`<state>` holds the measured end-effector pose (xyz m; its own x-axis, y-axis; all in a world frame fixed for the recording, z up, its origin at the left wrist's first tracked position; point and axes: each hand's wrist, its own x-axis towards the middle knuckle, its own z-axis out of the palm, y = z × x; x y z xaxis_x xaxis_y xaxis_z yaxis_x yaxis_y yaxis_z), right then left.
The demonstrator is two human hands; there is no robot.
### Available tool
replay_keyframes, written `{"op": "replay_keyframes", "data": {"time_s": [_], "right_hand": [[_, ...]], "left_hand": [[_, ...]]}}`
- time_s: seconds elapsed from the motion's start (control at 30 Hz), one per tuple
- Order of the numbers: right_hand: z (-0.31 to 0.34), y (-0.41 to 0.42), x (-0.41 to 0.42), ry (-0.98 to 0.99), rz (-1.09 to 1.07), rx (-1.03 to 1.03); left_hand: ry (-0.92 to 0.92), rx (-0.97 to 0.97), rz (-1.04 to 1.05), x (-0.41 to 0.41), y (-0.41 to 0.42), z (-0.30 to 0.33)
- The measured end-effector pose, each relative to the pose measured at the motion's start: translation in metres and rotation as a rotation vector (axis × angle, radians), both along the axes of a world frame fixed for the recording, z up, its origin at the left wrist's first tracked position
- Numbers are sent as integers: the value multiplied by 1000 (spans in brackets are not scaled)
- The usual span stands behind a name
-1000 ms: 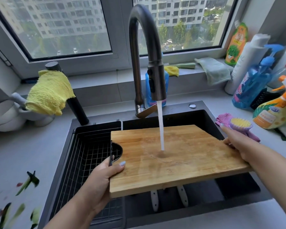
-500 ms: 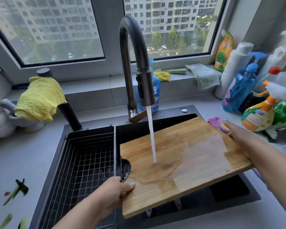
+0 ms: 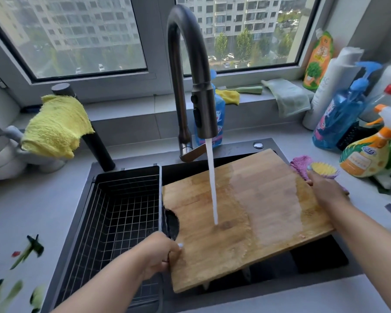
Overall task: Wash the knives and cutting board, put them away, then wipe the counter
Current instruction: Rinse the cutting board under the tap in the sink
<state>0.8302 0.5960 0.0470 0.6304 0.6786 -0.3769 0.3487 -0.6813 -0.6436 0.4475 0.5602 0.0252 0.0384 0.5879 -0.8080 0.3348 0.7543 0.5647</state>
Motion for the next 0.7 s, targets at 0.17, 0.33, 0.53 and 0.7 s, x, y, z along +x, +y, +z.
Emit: {"op": "replay_keyframes", "data": {"time_s": [0.17, 0.33, 0.53, 0.7], "right_hand": [[-13, 3, -2, 51, -32, -18], [-18, 0, -9, 55, -57, -49], [-21, 2, -10, 8, 9, -46], [-25, 3, -9, -12, -13, -58]], "left_hand": [[27, 50, -18, -6, 10, 7], [10, 47, -25, -11, 15, 11], [78, 49, -37, -9, 21, 9], [118, 83, -93, -9, 22, 14]]}}
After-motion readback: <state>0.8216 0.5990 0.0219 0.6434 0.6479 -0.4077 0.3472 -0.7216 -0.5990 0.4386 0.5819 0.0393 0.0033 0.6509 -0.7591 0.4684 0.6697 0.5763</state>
